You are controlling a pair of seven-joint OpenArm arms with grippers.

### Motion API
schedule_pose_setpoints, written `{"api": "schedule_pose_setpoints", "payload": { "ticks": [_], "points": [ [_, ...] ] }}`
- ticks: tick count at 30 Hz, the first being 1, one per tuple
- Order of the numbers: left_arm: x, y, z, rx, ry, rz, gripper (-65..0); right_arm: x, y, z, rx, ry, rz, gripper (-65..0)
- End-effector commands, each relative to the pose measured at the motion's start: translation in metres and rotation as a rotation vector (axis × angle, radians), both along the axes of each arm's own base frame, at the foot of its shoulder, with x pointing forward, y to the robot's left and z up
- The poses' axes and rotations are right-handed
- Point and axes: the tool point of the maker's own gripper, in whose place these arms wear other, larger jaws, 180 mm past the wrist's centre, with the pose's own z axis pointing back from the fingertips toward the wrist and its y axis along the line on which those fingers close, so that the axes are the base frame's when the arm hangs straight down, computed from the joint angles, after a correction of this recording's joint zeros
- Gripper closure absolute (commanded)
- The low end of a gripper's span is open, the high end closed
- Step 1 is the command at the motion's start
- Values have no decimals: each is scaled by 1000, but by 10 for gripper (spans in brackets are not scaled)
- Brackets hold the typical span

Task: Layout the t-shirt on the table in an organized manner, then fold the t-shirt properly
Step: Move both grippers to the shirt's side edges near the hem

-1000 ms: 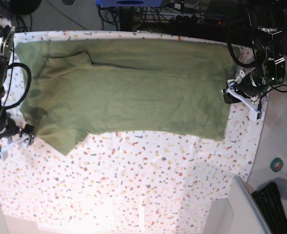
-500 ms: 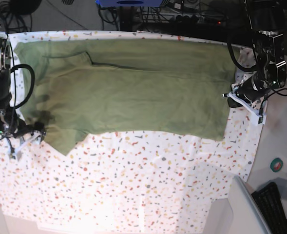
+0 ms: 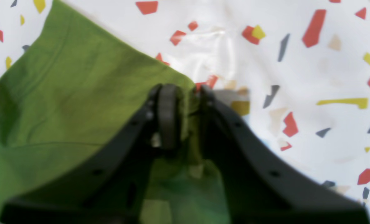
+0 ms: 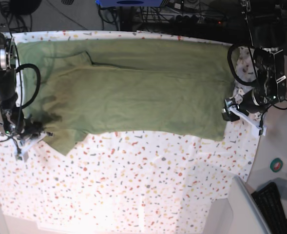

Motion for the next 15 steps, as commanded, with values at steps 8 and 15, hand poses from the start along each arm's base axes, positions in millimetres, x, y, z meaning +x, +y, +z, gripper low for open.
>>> {"api": "schedule_pose_setpoints", "payload": {
  "ticks": [8, 15],
  "points": [
    [72, -6, 7, 93, 18, -23, -532, 12, -6, 12, -4, -28, 2, 0],
    [95, -30, -16, 69, 45, -38, -532, 12, -6, 12, -4, -28, 2, 0]
  ]
}}
